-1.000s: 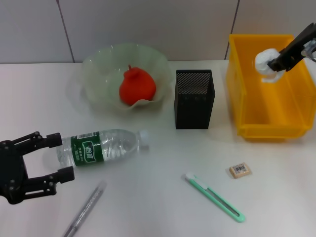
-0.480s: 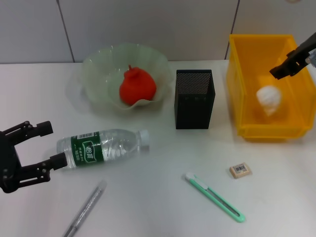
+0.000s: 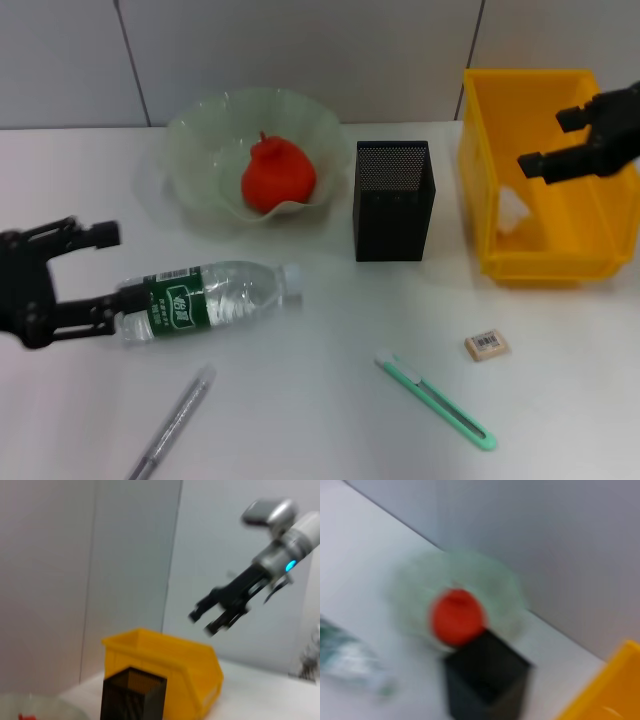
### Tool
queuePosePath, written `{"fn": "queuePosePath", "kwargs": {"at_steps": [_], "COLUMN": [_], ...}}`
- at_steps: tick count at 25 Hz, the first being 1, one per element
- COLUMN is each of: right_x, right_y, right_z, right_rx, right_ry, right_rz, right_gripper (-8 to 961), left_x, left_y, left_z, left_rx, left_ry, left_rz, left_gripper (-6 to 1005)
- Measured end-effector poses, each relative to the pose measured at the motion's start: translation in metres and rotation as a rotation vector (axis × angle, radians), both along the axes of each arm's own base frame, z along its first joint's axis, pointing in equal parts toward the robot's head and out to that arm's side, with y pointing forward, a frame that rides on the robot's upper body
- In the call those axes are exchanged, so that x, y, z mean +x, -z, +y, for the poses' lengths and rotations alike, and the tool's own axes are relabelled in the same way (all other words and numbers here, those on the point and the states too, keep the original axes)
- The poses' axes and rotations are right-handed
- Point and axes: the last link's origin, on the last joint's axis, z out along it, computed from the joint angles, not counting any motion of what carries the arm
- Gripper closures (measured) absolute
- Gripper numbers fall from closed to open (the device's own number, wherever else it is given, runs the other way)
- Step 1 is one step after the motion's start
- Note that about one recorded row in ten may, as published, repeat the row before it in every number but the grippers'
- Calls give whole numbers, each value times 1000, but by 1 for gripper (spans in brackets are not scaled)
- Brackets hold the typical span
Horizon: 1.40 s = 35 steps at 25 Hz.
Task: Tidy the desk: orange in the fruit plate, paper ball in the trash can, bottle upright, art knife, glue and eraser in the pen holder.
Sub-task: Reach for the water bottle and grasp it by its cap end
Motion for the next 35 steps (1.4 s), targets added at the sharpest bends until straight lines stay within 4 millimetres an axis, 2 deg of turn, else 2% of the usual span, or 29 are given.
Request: {"fn": "queuePosePath", "kwargs": {"at_steps": [4, 6, 9, 14, 15, 17, 18, 19, 20, 21, 22, 24, 25, 26, 32, 35], "right_x": [16, 33, 46, 74, 78, 87, 90, 93, 96, 98, 100, 103, 105, 106, 112, 113], "right_y": [-7, -5, 0, 8, 9, 8, 8, 7, 6, 6, 6, 6, 6, 7, 10, 12], "right_z": [-42, -69, -82, -105, -108, -113, -116, -118, -120, -122, -124, -126, -127, -128, -131, -132], "right_rx": [-88, -136, -169, -228, -229, -221, -217, -215, -212, -211, -208, -203, -202, -202, -216, -229], "right_ry": [-126, -186, -184, -171, -173, -166, -162, -159, -155, -153, -147, -135, -126, -118, -89, -77], "right_rz": [169, 235, 260, 314, 319, 330, 334, 340, 346, 353, 361, 371, 374, 375, 376, 378], "right_gripper": [169, 169, 168, 168, 168, 168, 169, 169, 169, 169, 169, 169, 168, 168, 169, 169], "left_x": [23, 36, 55, 88, 93, 93, 105, 105, 113, 113, 121, 121, 130, 130, 133, 133], "left_y": [-3, 1, 10, 39, 47, 47, 65, 65, 77, 77, 88, 88, 105, 105, 138, 141], "left_z": [28, 41, 59, 85, 88, 88, 93, 93, 97, 97, 101, 101, 106, 106, 111, 111], "left_rx": [-52, -60, -75, -170, -177, -177, -181, -181, -176, -176, -160, -160, -151, -151, -113, -109], "left_ry": [22, 35, 62, 101, 110, 110, 136, 136, 155, 155, 166, 166, 174, 174, 184, 186], "left_rz": [142, 217, 322, 504, 538, 538, 616, 616, 678, 678, 728, 728, 796, 796, 932, 941], "left_gripper": [138, 138, 138, 139, 139, 139, 139, 139, 139, 139, 139, 139, 139, 139, 140, 140]}}
